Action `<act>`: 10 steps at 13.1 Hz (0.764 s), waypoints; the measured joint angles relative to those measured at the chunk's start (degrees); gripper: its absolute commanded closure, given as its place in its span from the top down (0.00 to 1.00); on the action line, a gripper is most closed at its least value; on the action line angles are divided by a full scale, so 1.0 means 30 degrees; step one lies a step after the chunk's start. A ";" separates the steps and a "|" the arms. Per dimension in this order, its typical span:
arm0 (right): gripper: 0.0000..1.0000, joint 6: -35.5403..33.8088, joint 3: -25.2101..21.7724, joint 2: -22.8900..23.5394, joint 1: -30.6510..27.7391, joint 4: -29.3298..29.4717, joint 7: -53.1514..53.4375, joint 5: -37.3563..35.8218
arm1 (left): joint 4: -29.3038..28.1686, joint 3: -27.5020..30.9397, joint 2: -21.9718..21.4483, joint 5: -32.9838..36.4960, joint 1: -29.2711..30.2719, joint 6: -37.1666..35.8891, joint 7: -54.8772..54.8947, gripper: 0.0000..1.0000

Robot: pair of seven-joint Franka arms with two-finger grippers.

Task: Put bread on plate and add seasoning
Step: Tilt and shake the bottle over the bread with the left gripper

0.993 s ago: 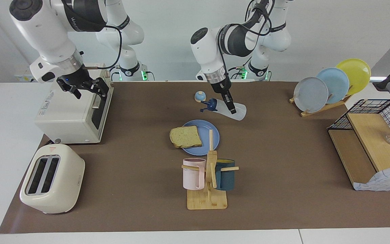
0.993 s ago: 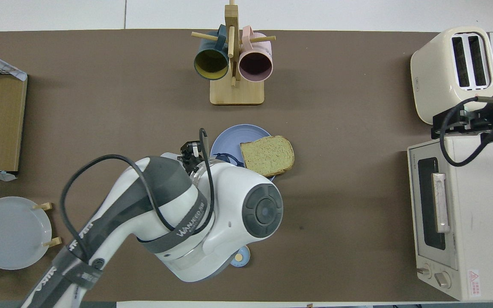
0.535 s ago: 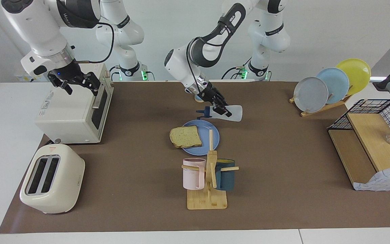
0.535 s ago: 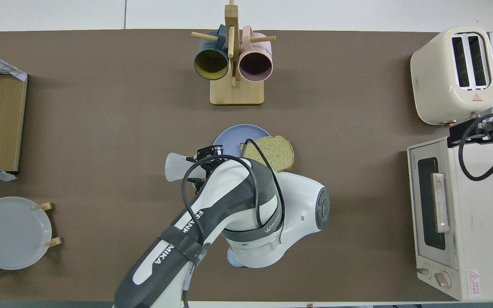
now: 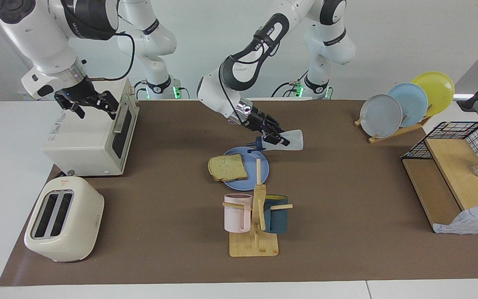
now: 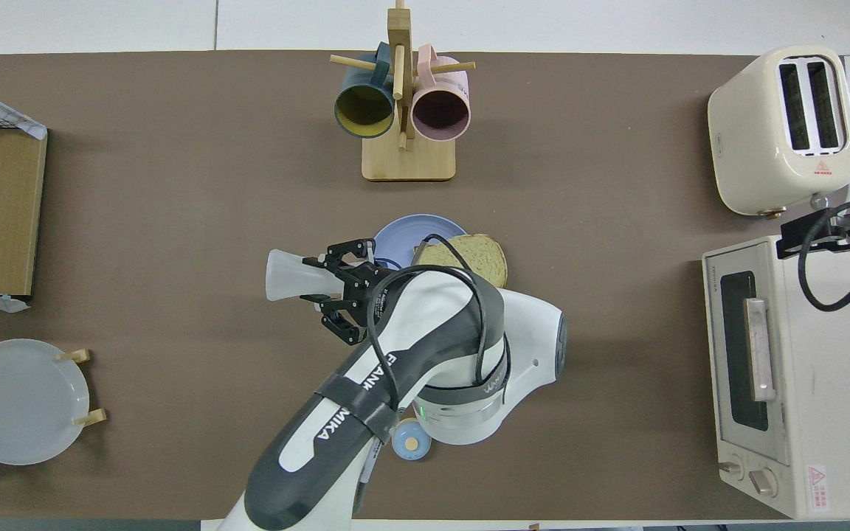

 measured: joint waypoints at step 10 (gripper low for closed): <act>1.00 0.0000 0.0032 0.0064 -0.0105 -0.0144 -0.0001 0.0003 | 0.2709 0.0033 0.4748 0.5109 -0.1106 -0.5268 -0.0146 0.00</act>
